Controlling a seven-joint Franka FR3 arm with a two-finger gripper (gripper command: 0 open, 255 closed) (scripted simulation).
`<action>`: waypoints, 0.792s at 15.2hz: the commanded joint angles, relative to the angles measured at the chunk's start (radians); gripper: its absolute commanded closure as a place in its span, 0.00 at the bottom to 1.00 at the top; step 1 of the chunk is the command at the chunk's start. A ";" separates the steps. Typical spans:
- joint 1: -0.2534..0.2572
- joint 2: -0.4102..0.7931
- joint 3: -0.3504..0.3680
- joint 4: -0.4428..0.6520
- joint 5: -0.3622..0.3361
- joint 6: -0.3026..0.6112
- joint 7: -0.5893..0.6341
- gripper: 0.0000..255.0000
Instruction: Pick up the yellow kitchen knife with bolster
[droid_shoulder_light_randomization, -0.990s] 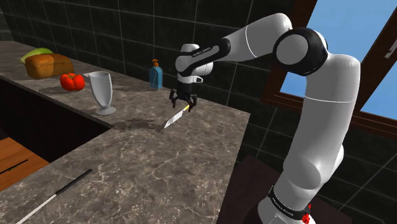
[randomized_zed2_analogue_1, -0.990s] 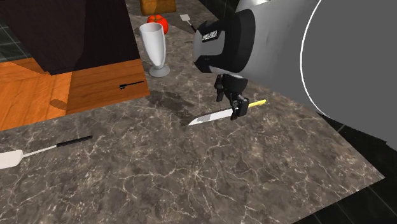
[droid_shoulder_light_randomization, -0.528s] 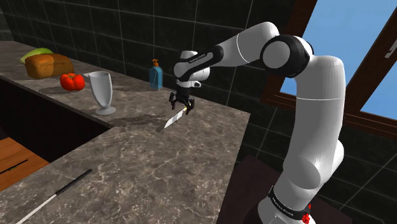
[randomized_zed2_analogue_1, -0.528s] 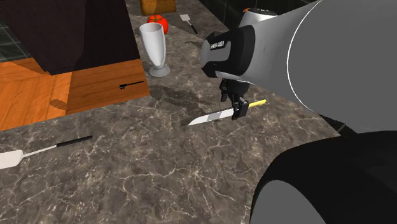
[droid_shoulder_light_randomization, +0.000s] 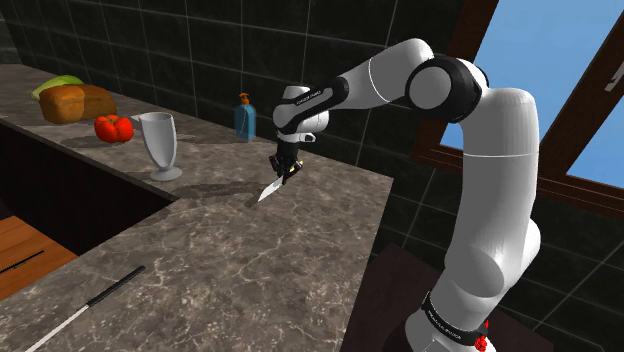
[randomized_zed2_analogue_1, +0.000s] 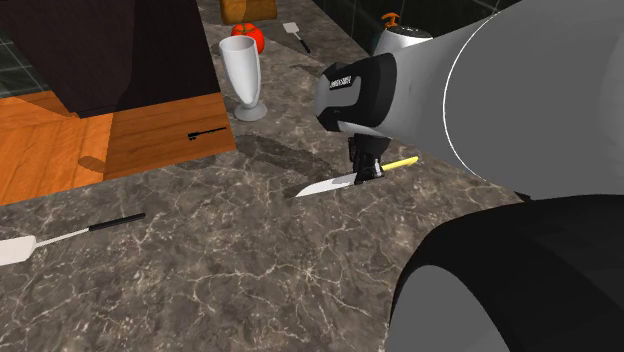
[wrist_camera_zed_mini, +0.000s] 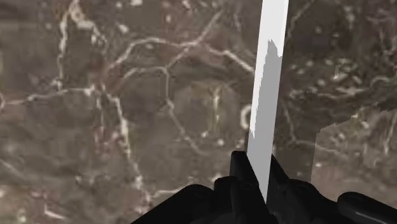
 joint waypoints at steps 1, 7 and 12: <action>0.000 0.000 0.000 0.000 0.000 0.000 0.000 1.00; 0.000 -0.006 0.000 0.004 0.000 -0.009 0.001 1.00; -0.002 -0.037 0.001 0.028 0.002 -0.065 0.004 1.00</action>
